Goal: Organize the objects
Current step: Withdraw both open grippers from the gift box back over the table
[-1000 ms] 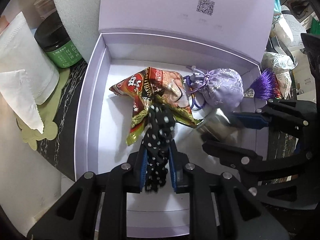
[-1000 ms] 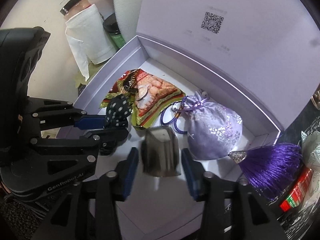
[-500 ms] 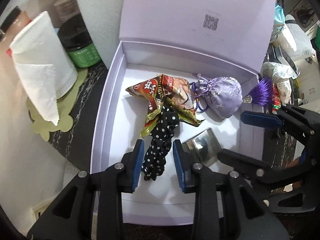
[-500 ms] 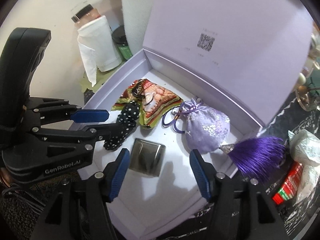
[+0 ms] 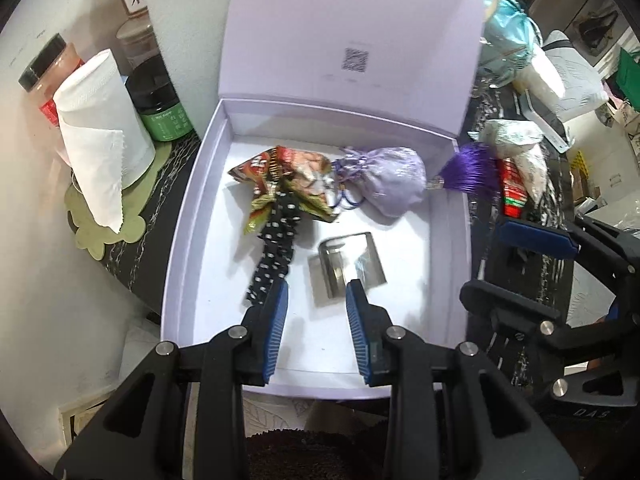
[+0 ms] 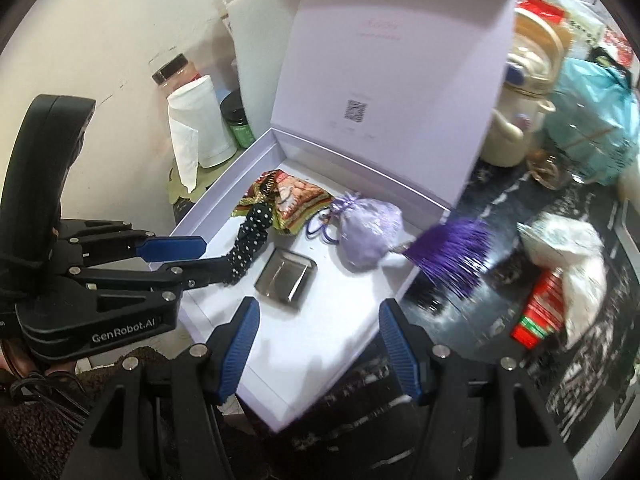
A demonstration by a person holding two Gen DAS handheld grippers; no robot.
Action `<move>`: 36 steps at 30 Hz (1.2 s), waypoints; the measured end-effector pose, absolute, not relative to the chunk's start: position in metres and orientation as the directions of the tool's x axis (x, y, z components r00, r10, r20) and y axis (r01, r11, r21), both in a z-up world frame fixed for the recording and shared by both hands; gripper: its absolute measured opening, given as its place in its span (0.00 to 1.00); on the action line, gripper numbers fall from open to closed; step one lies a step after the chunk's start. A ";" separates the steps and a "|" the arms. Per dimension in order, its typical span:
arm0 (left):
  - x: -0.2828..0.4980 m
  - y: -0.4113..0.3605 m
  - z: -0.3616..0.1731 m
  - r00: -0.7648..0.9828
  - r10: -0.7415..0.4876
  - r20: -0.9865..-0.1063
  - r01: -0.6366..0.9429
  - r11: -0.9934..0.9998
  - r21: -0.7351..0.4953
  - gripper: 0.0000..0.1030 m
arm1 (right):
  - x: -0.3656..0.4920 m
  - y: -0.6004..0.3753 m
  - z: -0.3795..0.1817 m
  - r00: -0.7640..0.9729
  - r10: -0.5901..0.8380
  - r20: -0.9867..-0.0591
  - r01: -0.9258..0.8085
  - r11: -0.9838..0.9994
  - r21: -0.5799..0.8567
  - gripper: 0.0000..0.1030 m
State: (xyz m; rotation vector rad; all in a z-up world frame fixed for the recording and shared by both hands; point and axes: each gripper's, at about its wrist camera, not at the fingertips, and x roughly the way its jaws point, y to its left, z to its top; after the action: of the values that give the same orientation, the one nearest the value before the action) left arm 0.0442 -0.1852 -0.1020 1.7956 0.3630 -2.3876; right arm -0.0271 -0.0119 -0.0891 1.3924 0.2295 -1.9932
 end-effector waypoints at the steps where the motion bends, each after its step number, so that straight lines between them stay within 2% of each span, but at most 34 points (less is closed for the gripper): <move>1: 0.046 -0.179 -0.097 -0.289 0.038 -0.957 0.242 -0.964 -0.111 0.27 | -0.024 -0.005 -0.084 -0.200 -0.430 -0.880 0.615 -0.754 0.229 0.61; 11: 0.046 -0.130 -0.071 -0.327 0.057 -0.943 0.174 -0.978 -0.119 0.27 | -0.010 0.041 -0.069 -0.256 -0.412 -0.874 0.569 -0.796 0.209 0.61; 36: 0.035 0.007 -0.062 -0.300 0.093 -0.949 0.067 -0.991 -0.118 0.28 | 0.010 0.175 -0.066 -0.298 -0.393 -0.870 0.458 -0.859 0.231 0.61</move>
State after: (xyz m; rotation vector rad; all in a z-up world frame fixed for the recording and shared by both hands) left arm 0.0350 0.0074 -0.0620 1.8679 0.2136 -2.5369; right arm 0.0096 0.1753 -0.0657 1.4331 0.0830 -2.1760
